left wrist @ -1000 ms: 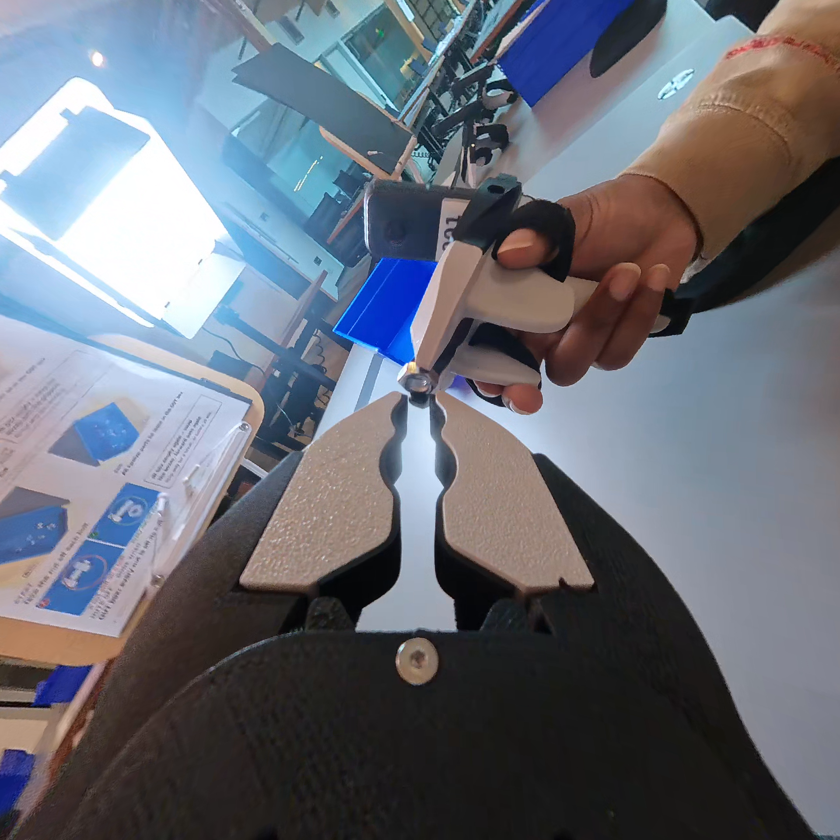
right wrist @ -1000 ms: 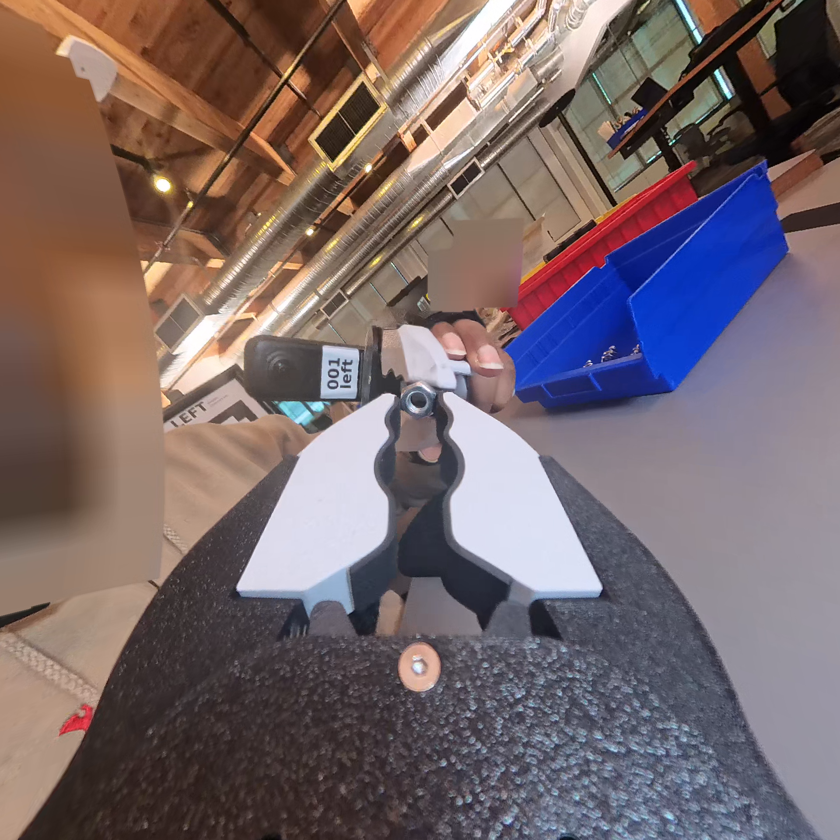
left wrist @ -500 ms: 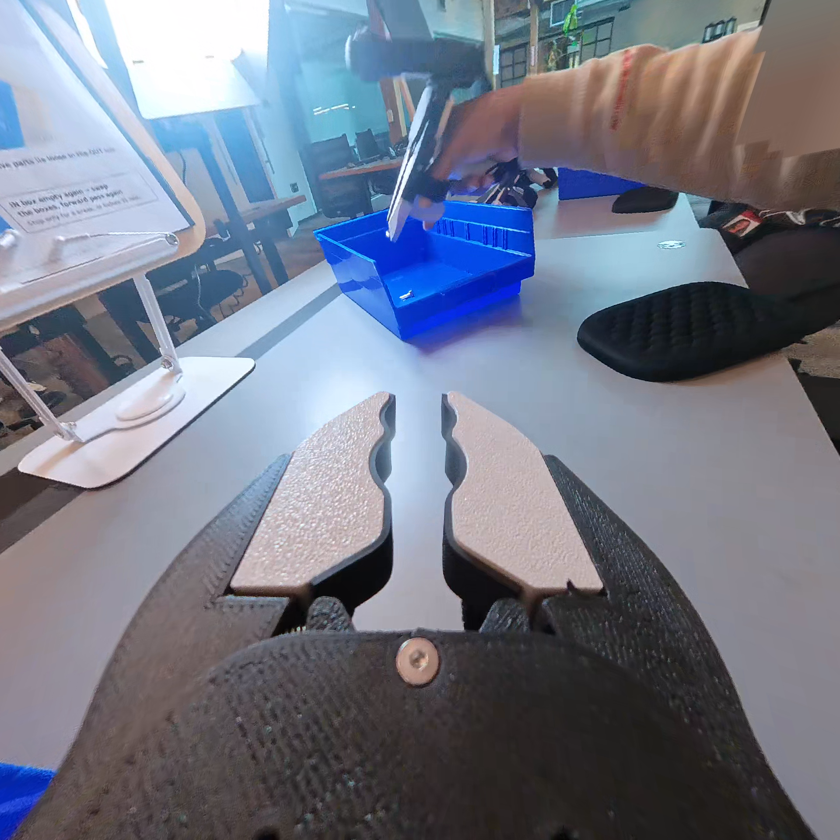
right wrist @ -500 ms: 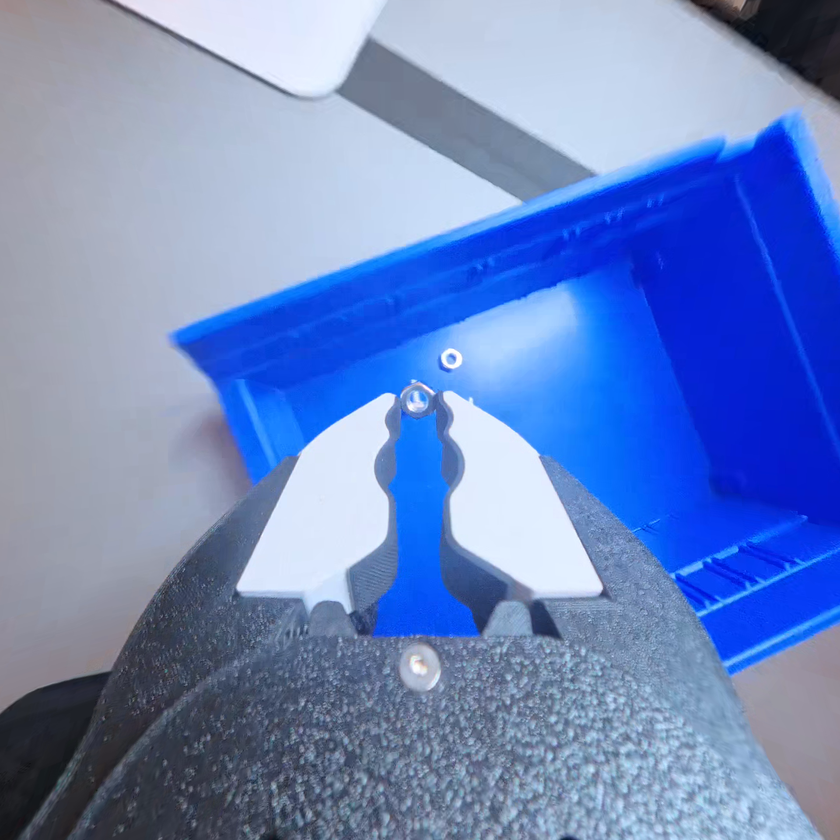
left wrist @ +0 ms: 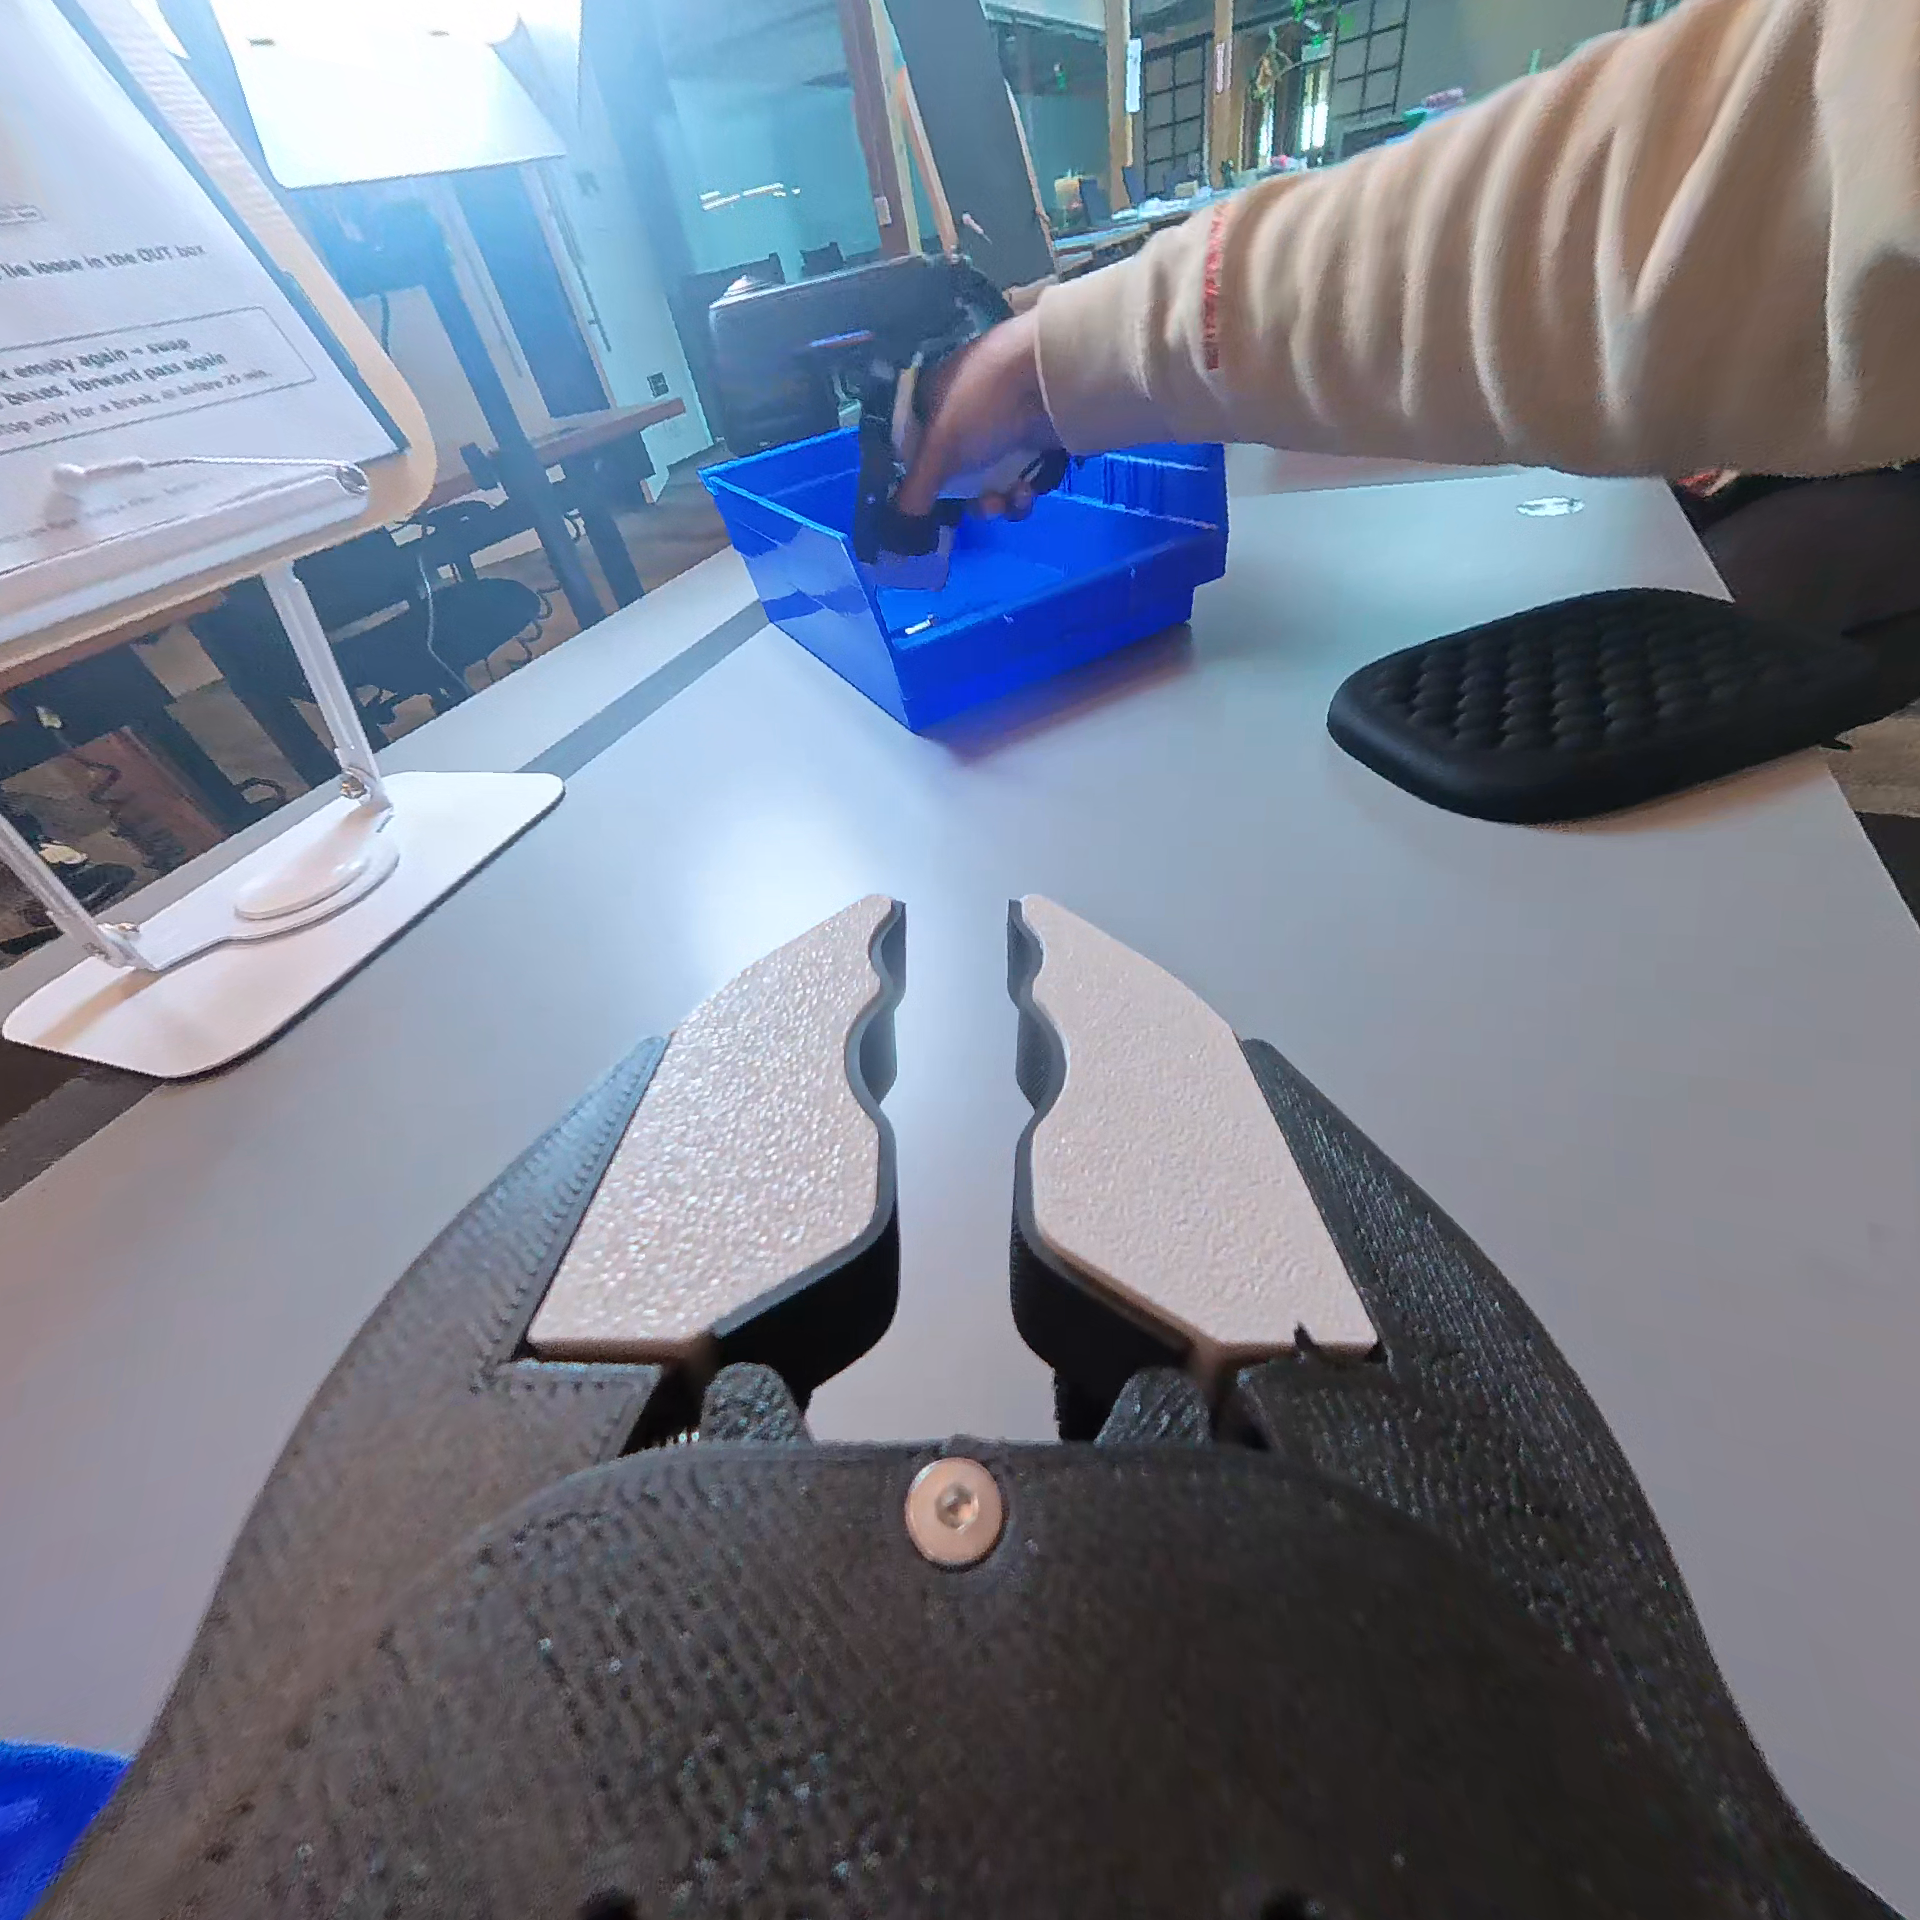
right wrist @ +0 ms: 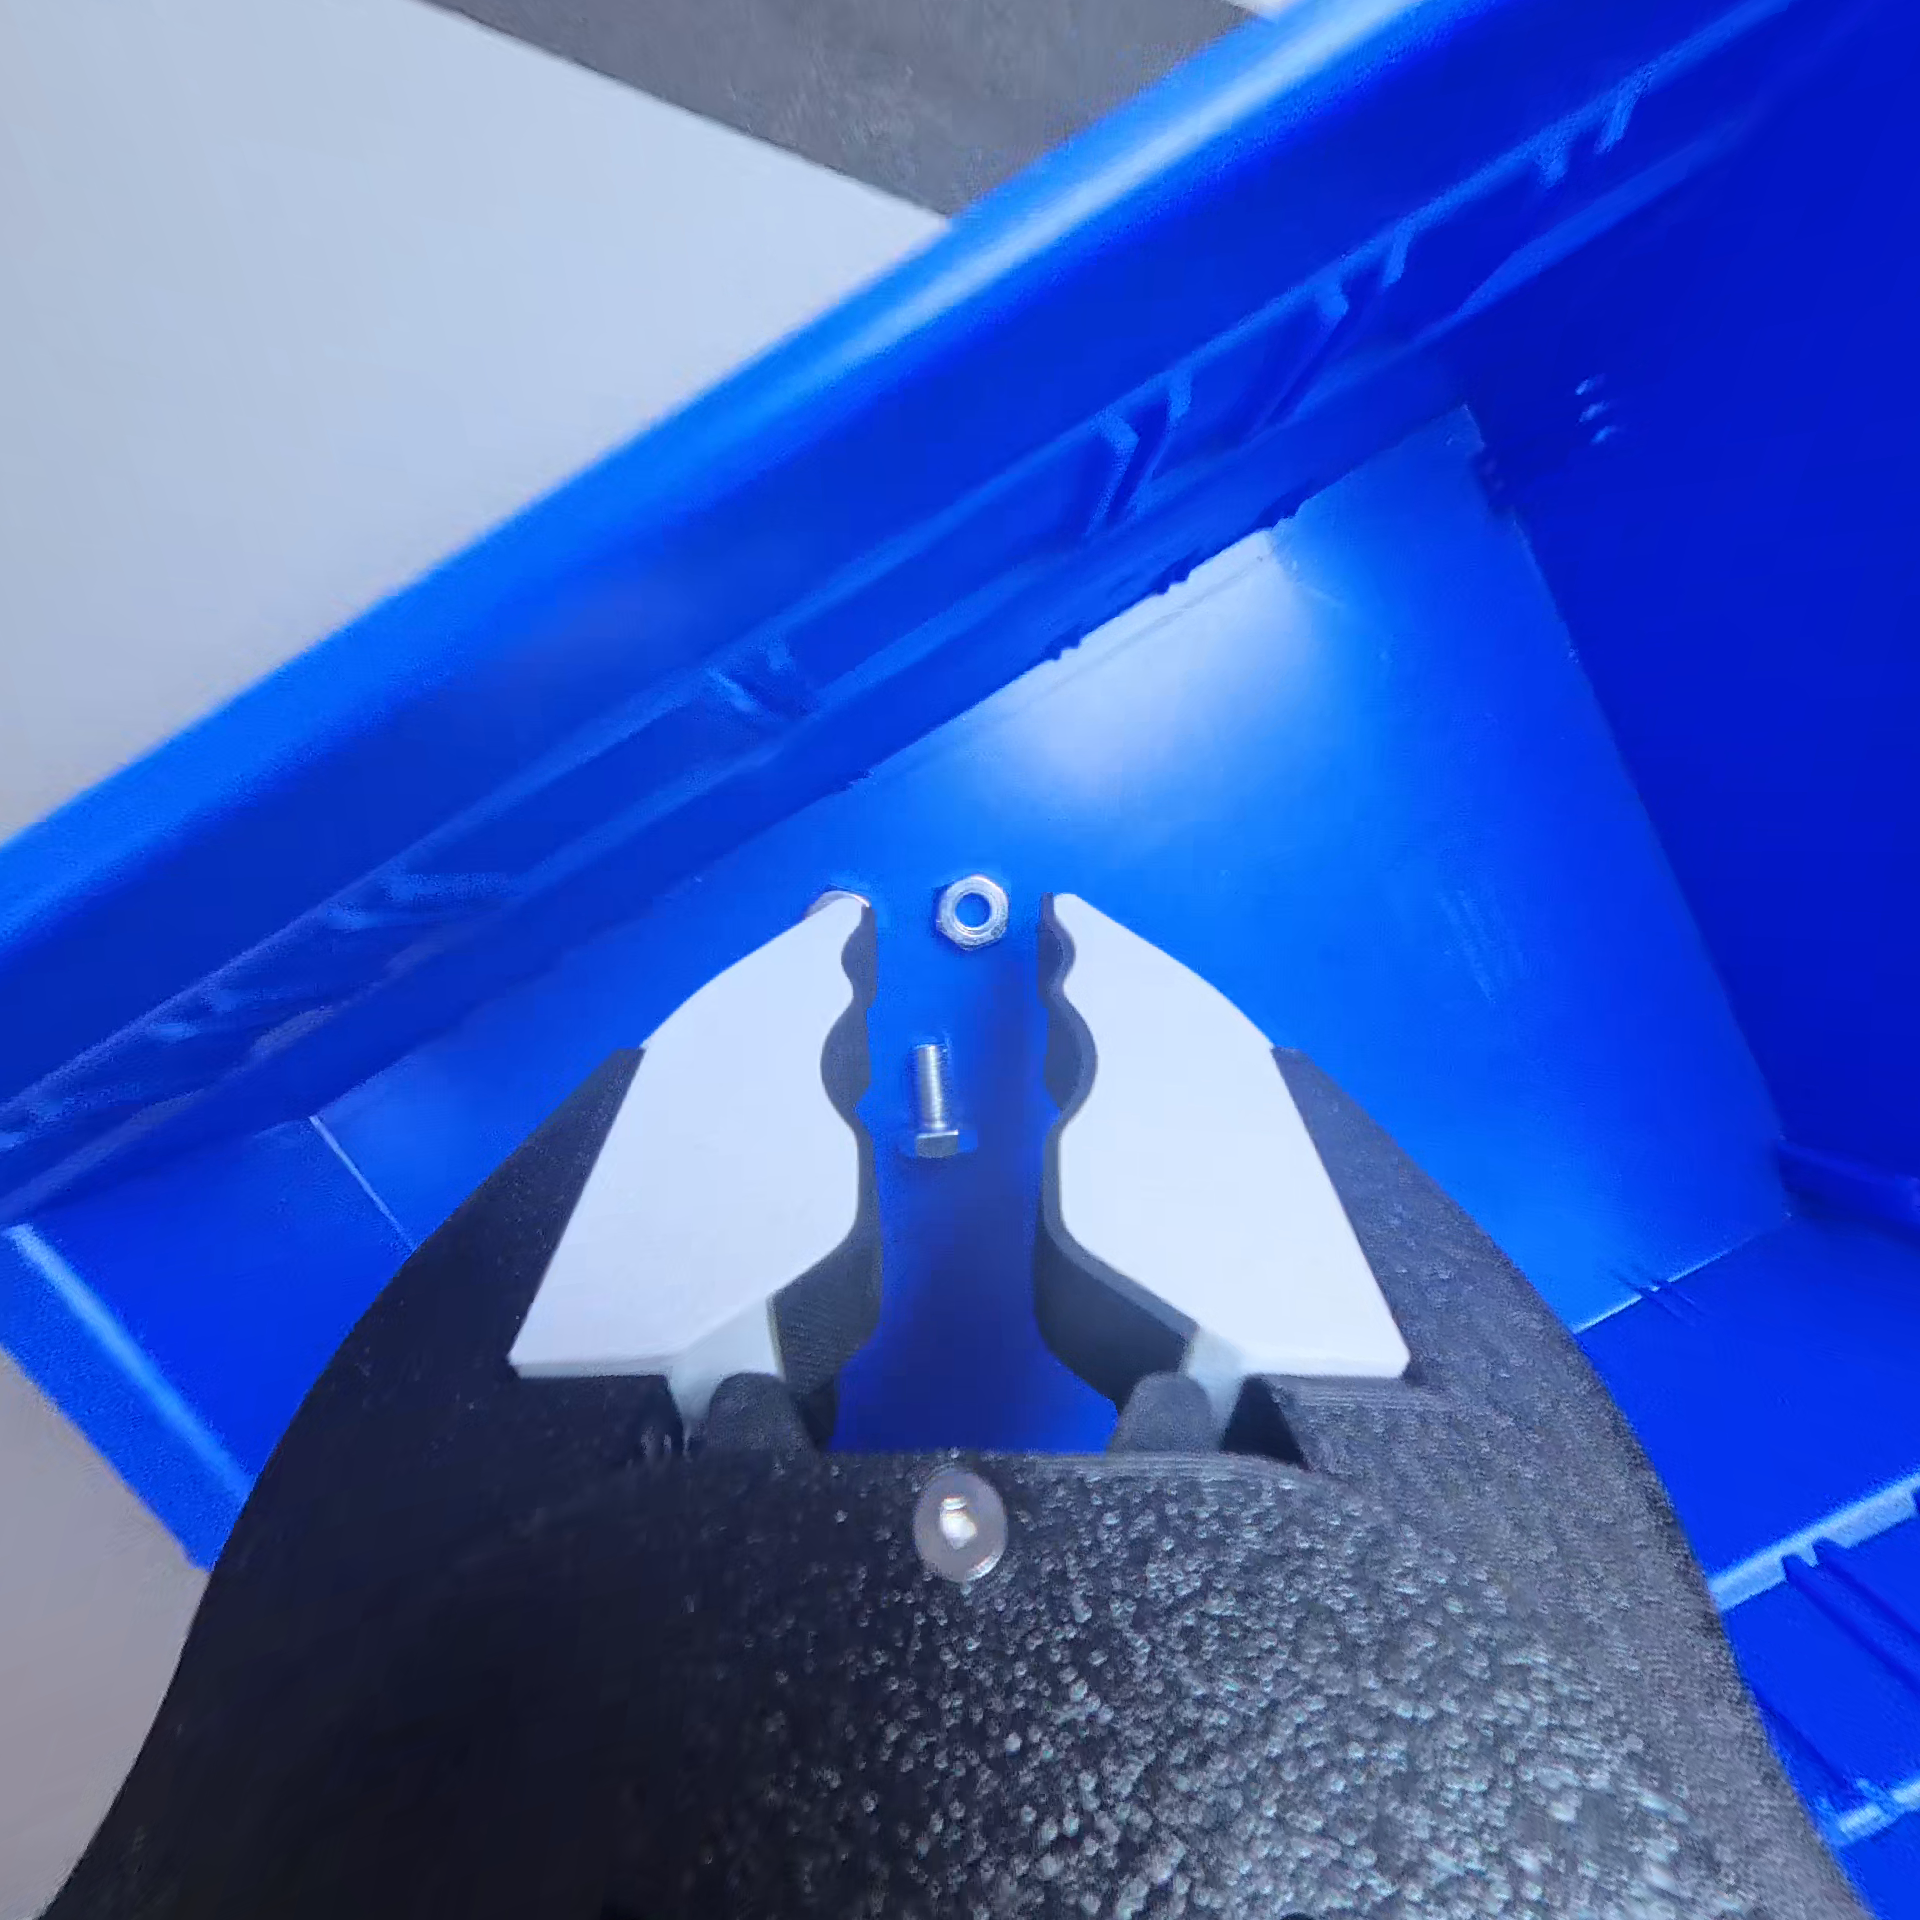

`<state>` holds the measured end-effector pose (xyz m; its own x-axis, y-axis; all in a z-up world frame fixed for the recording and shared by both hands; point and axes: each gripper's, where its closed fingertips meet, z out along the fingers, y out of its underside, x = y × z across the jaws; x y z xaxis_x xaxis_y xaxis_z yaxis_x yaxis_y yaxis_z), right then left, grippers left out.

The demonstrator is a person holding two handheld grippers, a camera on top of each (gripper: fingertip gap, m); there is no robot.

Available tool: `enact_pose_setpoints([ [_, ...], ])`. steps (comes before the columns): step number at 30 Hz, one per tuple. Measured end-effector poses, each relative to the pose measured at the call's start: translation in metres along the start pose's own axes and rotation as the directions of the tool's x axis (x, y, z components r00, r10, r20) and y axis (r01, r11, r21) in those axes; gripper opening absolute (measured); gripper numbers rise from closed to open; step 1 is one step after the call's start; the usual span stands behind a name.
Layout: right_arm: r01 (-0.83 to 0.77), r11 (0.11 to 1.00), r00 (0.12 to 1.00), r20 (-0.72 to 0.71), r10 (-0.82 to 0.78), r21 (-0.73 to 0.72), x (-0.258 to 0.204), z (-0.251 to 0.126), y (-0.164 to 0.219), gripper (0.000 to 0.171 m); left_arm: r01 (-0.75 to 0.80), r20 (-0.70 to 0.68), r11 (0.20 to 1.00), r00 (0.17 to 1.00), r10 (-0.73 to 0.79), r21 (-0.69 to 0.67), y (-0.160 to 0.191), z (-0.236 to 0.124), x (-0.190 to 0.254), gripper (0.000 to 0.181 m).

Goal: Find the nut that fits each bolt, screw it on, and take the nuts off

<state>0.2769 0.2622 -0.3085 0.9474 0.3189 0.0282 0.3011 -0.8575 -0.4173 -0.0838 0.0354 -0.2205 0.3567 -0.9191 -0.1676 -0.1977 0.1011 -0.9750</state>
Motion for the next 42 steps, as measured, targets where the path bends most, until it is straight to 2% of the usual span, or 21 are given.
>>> enact_pose_setpoints([
  [3, 0.052, 0.967, 0.998, 0.010, -0.057, 0.249, -0.023, -0.039, -0.025, 0.032, 0.027, 0.027, 0.998, 0.999, -0.029, 0.052, -0.015, -0.009, -0.010, 0.020],
  [5, 0.122, 0.886, 0.990, 0.005, -0.139, 0.446, -0.055, -0.079, -0.036, 0.031, 0.034, 0.076, 0.995, 0.996, -0.041, 0.091, -0.035, -0.025, -0.028, 0.021],
  [8, 0.186, 0.737, 0.963, 0.027, -0.267, 0.650, -0.118, -0.135, -0.026, 0.029, -0.008, 0.239, 0.990, 0.971, -0.026, 0.141, -0.073, -0.072, -0.077, 0.020],
  [10, 0.183, 0.672, 0.941, 0.069, -0.330, 0.718, -0.159, -0.156, -0.008, 0.029, 0.002, 0.347, 0.997, 0.937, -0.031, 0.082, -0.087, -0.110, -0.116, 0.020],
  [12, 0.165, 0.640, 0.916, 0.124, -0.381, 0.750, -0.194, -0.165, 0.012, 0.028, 0.054, 0.412, 0.998, 0.911, -0.032, -0.043, -0.086, -0.144, -0.154, 0.018],
  [15, 0.162, 0.611, 0.882, 0.164, -0.442, 0.775, -0.233, -0.163, 0.035, 0.026, 0.198, 0.400, 0.926, 0.915, -0.057, -0.321, -0.048, -0.173, -0.197, 0.019],
  [18, 0.149, 0.603, 0.857, 0.202, -0.475, 0.784, -0.258, -0.151, 0.047, 0.026, 0.365, 0.355, 0.698, 0.920, -0.169, -0.616, 0.023, -0.183, -0.216, 0.027],
  [22, 0.120, 0.586, 0.840, 0.233, -0.490, 0.801, -0.275, -0.138, 0.051, 0.024, 0.457, 0.413, 0.364, 0.889, -0.196, -0.812, 0.104, -0.194, -0.231, 0.037],
  [25, 0.116, 0.590, 0.835, 0.243, -0.493, 0.799, -0.278, -0.133, 0.054, 0.022, 0.551, 0.500, 0.218, 0.830, -0.247, -0.806, 0.141, -0.196, -0.240, 0.039],
  [30, 0.108, 0.601, 0.831, 0.260, -0.492, 0.792, -0.277, -0.128, 0.059, 0.021, 0.690, 0.630, 0.126, 0.708, -0.320, -0.712, 0.170, -0.197, -0.254, 0.037],
  [34, 0.107, 0.605, 0.823, 0.271, -0.499, 0.789, -0.277, -0.127, 0.061, 0.021, 0.751, 0.673, 0.099, 0.635, -0.380, -0.653, 0.177, -0.195, -0.258, 0.027],
  [38, 0.116, 0.606, 0.820, 0.269, -0.506, 0.787, -0.277, -0.127, 0.064, 0.021, 0.767, 0.693, 0.070, 0.611, -0.382, -0.638, 0.179, -0.195, -0.258, 0.020],
  [42, 0.118, 0.602, 0.821, 0.263, -0.507, 0.790, -0.276, -0.128, 0.065, 0.020, 0.743, 0.676, 0.049, 0.633, -0.376, -0.668, 0.176, -0.195, -0.251, 0.024],
])
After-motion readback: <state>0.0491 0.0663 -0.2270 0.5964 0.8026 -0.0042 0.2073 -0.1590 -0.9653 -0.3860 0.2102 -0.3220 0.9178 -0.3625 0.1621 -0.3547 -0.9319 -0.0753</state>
